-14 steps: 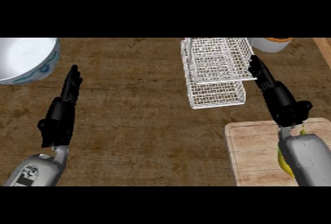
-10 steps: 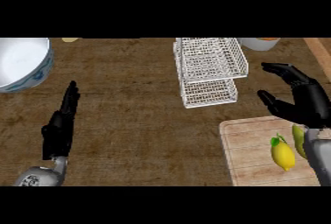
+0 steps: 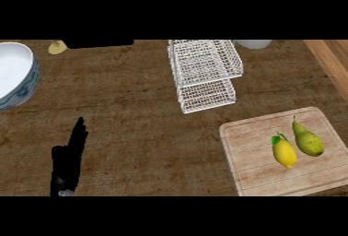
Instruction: Pick the lemon from the cutting board and place it in the tiered basket
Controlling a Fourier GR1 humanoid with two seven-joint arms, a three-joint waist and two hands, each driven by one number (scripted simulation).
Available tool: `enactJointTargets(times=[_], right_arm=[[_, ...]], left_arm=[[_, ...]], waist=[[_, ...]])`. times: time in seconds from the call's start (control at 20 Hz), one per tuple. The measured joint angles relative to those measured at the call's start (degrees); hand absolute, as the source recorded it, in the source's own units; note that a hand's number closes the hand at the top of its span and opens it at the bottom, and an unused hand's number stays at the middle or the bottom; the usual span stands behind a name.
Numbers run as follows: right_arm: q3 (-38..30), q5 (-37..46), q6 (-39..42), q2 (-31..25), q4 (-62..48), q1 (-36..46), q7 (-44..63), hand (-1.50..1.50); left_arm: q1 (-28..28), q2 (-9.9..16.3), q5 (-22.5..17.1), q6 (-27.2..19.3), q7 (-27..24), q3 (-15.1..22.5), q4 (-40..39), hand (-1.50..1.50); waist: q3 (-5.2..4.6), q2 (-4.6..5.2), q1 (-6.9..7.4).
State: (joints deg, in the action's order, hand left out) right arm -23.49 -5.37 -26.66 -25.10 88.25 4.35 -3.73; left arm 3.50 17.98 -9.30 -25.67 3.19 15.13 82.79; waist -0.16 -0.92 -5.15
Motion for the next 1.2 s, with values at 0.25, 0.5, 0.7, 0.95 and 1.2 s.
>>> enactJointTargets(times=[0.25, 0.5, 0.7, 0.95, 1.2], right_arm=[[-1.39, -0.55, 0.36, 2.97, 16.83, -14.95, 4.22, -1.50], [2.87, 3.27, 6.35, -1.97, 25.86, -26.29, 16.89, -1.50], [6.11, 9.47, 10.39, -7.49, 33.50, -33.60, 27.22, -1.50], [8.45, 18.88, 14.24, -14.06, 42.27, -37.98, 43.31, -1.50], [14.15, 27.68, 16.92, -17.30, 46.30, -32.15, 59.94, -1.50]], left_arm=[[0.61, -1.16, -0.16, 1.62, -2.96, 0.29, -0.37, 0.00], [0.92, -0.97, -0.32, 2.55, -3.67, 0.18, 0.28, 0.00], [0.92, -0.87, -0.38, 3.20, -3.52, 0.35, 0.71, 0.00], [-0.03, -1.57, 0.12, 3.75, -4.16, 0.90, 0.00, 0.00], [-1.10, -1.30, 0.26, 5.19, -3.62, 0.81, -0.61, 0.00]], waist=[[0.11, 0.14, 1.66], [-0.02, 0.41, 2.73], [-0.13, 0.74, 3.45], [-0.11, 1.06, 4.65], [0.04, 1.20, 6.20]])
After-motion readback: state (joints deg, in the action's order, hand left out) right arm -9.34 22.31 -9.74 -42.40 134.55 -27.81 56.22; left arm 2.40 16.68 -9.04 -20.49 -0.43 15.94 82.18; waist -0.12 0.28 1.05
